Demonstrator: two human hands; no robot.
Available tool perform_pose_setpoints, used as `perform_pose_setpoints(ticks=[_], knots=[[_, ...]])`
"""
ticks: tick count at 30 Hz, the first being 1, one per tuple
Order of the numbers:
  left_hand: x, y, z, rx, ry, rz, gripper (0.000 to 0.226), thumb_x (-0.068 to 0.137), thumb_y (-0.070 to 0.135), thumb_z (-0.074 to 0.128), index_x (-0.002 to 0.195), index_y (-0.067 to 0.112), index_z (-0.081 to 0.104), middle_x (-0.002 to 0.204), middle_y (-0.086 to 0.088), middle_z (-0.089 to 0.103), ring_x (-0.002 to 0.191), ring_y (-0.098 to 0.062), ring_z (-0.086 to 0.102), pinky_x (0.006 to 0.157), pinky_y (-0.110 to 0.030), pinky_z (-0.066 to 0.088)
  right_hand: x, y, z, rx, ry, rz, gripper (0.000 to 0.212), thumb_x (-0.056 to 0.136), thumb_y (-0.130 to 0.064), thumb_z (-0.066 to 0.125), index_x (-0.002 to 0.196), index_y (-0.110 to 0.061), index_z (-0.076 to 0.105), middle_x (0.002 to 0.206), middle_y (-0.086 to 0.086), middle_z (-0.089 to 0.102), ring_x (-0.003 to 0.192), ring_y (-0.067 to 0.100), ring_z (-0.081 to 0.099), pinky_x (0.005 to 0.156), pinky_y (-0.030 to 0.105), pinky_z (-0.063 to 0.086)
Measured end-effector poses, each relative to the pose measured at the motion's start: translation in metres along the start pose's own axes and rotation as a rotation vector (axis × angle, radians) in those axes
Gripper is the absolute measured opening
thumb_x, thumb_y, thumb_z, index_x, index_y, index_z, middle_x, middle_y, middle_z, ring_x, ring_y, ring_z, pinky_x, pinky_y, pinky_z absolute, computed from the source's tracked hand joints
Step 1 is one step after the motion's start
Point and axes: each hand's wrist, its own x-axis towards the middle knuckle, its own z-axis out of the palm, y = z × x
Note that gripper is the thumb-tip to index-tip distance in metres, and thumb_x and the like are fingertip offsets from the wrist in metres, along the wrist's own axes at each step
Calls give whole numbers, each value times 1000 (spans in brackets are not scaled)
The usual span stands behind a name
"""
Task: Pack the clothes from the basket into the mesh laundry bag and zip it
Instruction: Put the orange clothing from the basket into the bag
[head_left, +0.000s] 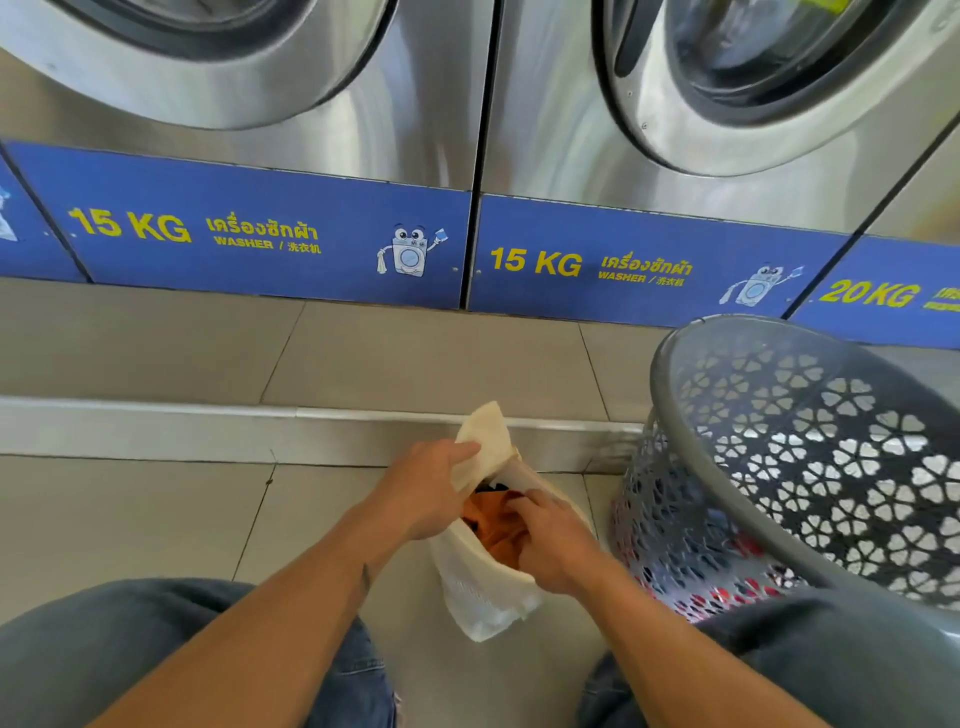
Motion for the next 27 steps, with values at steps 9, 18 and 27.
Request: perform_pose_setpoints(ticks=[9, 18, 27], knots=[[-22, 52, -2, -183, 112, 147, 53, 93, 9, 49, 137, 39, 55, 141, -2, 52, 114, -24, 56, 96, -39, 52, -41, 27, -49, -210, 28, 74, 90, 88, -44, 68, 160, -35, 14, 169, 0, -19, 155, 34, -18, 123, 61, 7], [-25, 110, -7, -258, 223, 253, 60, 85, 1, 46, 135, 34, 58, 138, -2, 60, 118, -20, 57, 91, -25, 45, -82, 23, -132, 288, 144, -43, 62, 93, -9, 55, 152, -24, 41, 159, -1, 36, 145, 26, 37, 117, 36, 35], [17, 147, 13, -255, 255, 219, 63, 84, -2, 50, 135, 35, 58, 139, -8, 57, 114, -27, 58, 86, -33, 52, -69, 137, -230, 307, 334, 120, 55, 92, -13, 62, 143, -31, 50, 150, 3, 51, 121, 25, 61, 99, 40, 52]])
